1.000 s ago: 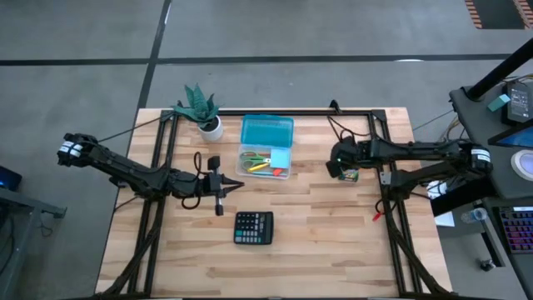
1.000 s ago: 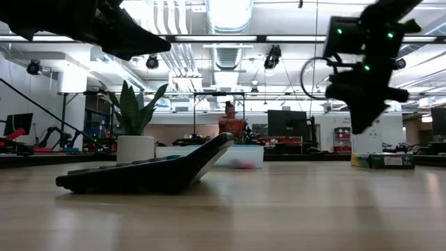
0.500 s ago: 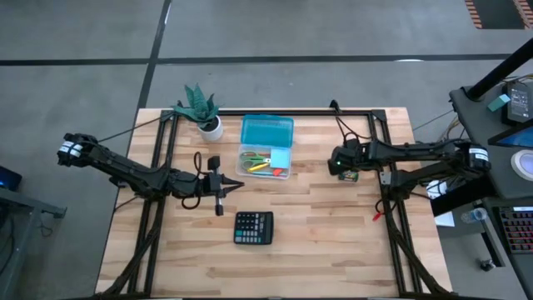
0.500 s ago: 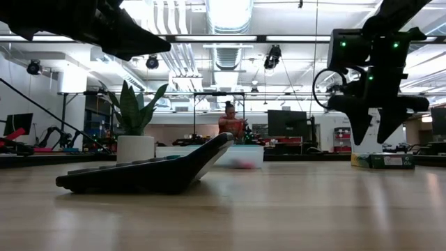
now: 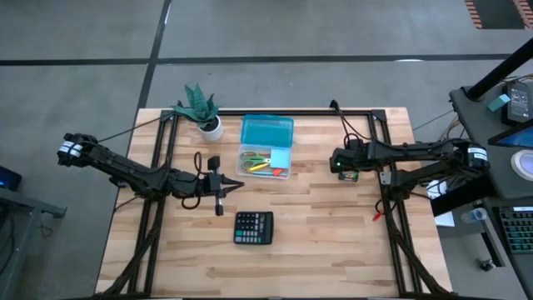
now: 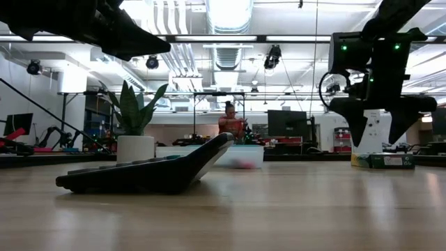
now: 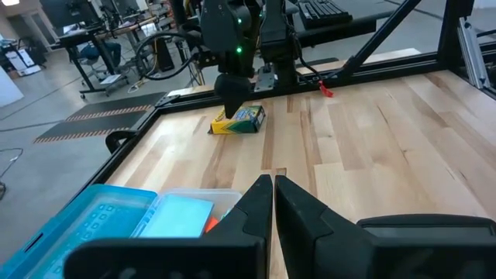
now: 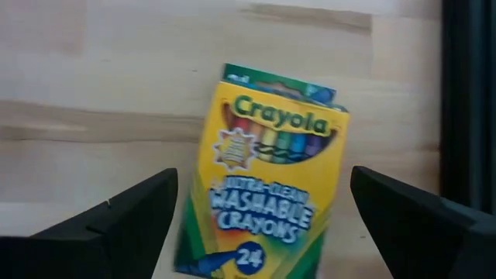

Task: Pack school essentials
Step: Put the crayon box into the supply box

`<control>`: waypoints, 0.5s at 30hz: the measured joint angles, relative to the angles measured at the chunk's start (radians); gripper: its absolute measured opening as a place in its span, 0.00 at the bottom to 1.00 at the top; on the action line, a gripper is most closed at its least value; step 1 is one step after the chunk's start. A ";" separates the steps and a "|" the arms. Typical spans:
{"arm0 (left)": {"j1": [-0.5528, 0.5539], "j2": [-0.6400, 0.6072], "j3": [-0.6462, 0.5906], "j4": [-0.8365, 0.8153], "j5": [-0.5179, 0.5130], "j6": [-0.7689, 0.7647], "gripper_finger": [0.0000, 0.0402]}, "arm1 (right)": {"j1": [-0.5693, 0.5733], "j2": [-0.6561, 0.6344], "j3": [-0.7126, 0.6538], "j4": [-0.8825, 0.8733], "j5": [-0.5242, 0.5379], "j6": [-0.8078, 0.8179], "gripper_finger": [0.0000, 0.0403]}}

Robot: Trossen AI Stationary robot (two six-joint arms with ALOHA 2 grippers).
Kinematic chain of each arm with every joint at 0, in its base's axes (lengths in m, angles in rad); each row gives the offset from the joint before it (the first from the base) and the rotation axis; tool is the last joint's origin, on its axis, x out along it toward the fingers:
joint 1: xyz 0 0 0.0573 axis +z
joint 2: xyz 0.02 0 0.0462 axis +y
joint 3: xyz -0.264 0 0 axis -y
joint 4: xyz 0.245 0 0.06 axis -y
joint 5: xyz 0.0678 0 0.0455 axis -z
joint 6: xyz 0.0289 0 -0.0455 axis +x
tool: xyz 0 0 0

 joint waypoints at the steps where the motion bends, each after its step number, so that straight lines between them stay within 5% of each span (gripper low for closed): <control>1: 0.000 0.000 0.000 0.000 0.000 0.000 0.00 | 0.000 0.000 -0.002 -0.011 0.001 0.006 0.92; 15: 0.000 0.000 0.000 0.001 0.000 0.005 0.00 | 0.000 0.000 -0.102 0.129 0.025 0.044 0.92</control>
